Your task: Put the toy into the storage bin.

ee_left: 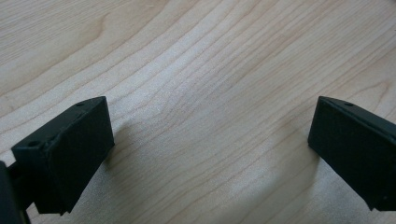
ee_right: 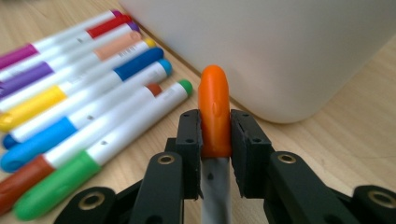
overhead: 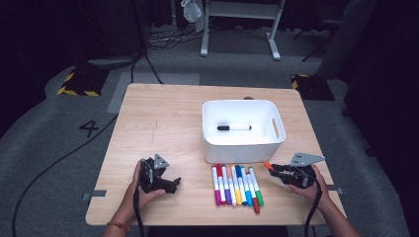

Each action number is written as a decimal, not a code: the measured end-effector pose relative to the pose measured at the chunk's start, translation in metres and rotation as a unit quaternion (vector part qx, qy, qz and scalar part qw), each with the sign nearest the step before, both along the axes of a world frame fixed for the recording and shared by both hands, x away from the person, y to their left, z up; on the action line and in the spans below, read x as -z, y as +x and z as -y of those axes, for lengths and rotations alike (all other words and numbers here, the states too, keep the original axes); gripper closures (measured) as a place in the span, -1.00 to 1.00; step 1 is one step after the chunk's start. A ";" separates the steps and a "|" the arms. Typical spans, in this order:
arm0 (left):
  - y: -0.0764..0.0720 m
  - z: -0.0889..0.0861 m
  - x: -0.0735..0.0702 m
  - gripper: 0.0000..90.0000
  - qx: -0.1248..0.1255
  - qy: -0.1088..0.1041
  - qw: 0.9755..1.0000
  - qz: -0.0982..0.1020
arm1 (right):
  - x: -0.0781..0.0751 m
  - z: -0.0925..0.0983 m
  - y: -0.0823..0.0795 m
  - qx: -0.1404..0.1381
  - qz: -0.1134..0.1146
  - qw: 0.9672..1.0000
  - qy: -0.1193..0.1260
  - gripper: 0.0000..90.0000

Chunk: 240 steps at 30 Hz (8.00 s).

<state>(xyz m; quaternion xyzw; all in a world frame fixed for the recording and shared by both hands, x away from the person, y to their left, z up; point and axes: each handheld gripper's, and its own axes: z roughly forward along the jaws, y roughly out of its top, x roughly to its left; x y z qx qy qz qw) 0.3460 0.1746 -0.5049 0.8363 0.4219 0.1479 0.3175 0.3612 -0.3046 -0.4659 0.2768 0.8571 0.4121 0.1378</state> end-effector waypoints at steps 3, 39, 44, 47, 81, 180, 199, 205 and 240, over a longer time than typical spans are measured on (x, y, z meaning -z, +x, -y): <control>0.000 0.000 0.000 -0.99 0.000 0.000 1.000 0.000 | -0.013 0.003 -0.007 -0.008 0.015 1.000 0.012 0.67; 0.000 0.000 0.000 -0.99 0.000 0.000 1.000 0.000 | -0.171 -0.044 0.050 -0.104 0.123 0.987 0.002 0.67; 0.000 0.000 0.000 -0.99 0.000 0.000 1.000 0.000 | -0.162 -0.058 0.069 -0.112 0.113 0.987 -0.017 0.67; 0.000 0.000 0.000 -0.99 0.000 0.000 1.000 0.000 | -0.154 -0.067 0.080 -0.112 0.101 0.988 -0.028 0.67; 0.000 0.000 0.000 -0.99 0.000 0.000 1.000 0.000 | -0.101 -0.104 0.091 -0.156 0.017 0.980 -0.121 0.39; -0.001 0.000 0.000 -0.99 -0.003 -0.002 1.000 -0.002 | 0.027 0.014 -0.022 0.040 -0.036 0.997 -0.046 0.66; -0.001 0.000 0.000 -0.99 -0.003 -0.002 1.000 -0.002 | -0.054 0.003 -0.024 -0.087 0.057 0.995 0.006 0.67; -0.001 0.000 0.000 -0.99 -0.003 -0.002 1.000 -0.002 | -0.095 -0.006 -0.014 -0.110 0.097 0.989 0.008 0.67; -0.001 0.000 0.000 -0.99 -0.003 -0.002 1.000 -0.002 | -0.118 -0.087 0.104 -0.192 0.035 0.974 -0.113 0.67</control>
